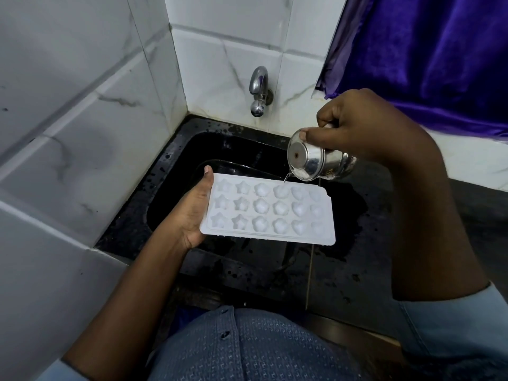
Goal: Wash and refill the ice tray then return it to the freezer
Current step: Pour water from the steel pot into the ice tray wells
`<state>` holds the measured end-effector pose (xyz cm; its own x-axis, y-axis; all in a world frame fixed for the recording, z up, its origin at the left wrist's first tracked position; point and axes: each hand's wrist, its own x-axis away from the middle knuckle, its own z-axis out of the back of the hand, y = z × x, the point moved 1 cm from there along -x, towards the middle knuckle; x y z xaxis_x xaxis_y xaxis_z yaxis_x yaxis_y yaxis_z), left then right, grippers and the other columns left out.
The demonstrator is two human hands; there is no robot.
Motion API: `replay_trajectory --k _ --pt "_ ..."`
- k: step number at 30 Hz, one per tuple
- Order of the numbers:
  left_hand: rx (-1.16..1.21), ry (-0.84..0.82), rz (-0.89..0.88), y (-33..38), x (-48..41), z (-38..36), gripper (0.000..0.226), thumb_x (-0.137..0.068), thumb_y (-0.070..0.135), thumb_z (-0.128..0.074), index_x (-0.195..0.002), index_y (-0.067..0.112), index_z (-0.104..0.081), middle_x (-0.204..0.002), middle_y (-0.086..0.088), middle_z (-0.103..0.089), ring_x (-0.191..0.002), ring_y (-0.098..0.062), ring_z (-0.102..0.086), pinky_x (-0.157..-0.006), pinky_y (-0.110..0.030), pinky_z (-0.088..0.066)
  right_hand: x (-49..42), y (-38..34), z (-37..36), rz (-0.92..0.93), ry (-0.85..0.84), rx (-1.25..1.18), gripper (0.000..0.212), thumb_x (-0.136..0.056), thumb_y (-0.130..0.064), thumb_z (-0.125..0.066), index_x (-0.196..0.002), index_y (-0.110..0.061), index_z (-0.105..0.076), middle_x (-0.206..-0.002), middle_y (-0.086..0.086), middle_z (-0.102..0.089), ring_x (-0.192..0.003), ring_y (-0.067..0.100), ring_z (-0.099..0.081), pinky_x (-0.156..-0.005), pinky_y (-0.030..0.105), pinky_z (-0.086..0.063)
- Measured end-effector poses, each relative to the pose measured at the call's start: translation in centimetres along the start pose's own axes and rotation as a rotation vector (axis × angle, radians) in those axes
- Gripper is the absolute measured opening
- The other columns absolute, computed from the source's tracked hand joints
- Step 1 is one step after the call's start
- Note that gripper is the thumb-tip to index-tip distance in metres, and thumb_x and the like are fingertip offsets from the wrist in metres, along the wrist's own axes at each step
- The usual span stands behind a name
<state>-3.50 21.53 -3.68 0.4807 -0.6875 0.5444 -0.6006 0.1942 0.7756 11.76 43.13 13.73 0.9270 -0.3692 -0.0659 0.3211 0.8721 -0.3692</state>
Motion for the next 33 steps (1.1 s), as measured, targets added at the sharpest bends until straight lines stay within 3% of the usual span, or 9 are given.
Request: replay_trajectory --k 7,14,21,26,33 --pt "0.0 0.012 -0.01 -0.1 0.2 -0.1 0.077 -0.103 0.074 -0.03 -0.134 0.017 -0.07 -0.128 -0.013 -0.076 -0.118 -0.033 -0.074 -0.102 -0.052 -0.055 -0.1 -0.6 -0.1 0.006 0.002 0.007 0.055 -0.093 -0.037 -0.074 -0.06 -0.003 -0.048 -0.061 0.018 -0.053 -0.051 0.016 -0.04 -0.054 0.033 -0.033" --pt "-0.008 0.006 -0.007 -0.3 0.4 -0.2 0.077 -0.102 0.075 -0.029 -0.134 0.018 -0.071 -0.128 -0.013 -0.076 -0.119 -0.033 -0.073 -0.109 -0.055 -0.051 -0.2 -1.3 -0.4 0.05 -0.003 0.033 0.051 -0.094 -0.035 -0.073 -0.061 -0.001 -0.053 -0.061 0.017 -0.056 -0.051 0.017 -0.043 -0.054 0.031 -0.032" --pt "0.01 0.006 -0.007 -0.3 0.6 -0.3 0.077 -0.103 0.074 -0.029 -0.133 0.017 -0.071 -0.128 -0.013 -0.076 -0.118 -0.033 -0.074 -0.107 -0.055 -0.053 -0.5 -2.3 -0.7 0.048 -0.009 0.029 0.05 -0.094 -0.031 -0.072 -0.06 -0.002 -0.049 -0.062 0.023 -0.056 -0.051 0.016 -0.04 -0.051 0.029 -0.028" --pt "0.021 0.009 -0.009 -0.3 0.7 -0.3 0.076 -0.103 0.073 -0.03 -0.132 0.017 -0.071 -0.127 -0.013 -0.076 -0.116 -0.032 -0.074 -0.106 -0.054 -0.054 -0.9 -3.0 -0.9 0.045 -0.01 0.037 0.049 -0.093 -0.03 -0.072 -0.056 -0.01 -0.047 -0.058 0.017 -0.055 -0.048 0.013 -0.038 -0.05 0.028 -0.028" --pt "0.024 0.003 0.003 -0.3 0.9 -0.5 0.076 -0.102 0.074 -0.033 -0.129 0.016 -0.073 -0.126 -0.014 -0.076 -0.117 -0.033 -0.074 -0.105 -0.054 -0.054 -1.2 -3.3 -1.1 0.058 -0.007 0.052 0.051 -0.093 -0.034 -0.072 -0.055 -0.012 -0.045 -0.06 0.02 -0.055 -0.051 0.019 -0.041 -0.054 0.031 -0.03"
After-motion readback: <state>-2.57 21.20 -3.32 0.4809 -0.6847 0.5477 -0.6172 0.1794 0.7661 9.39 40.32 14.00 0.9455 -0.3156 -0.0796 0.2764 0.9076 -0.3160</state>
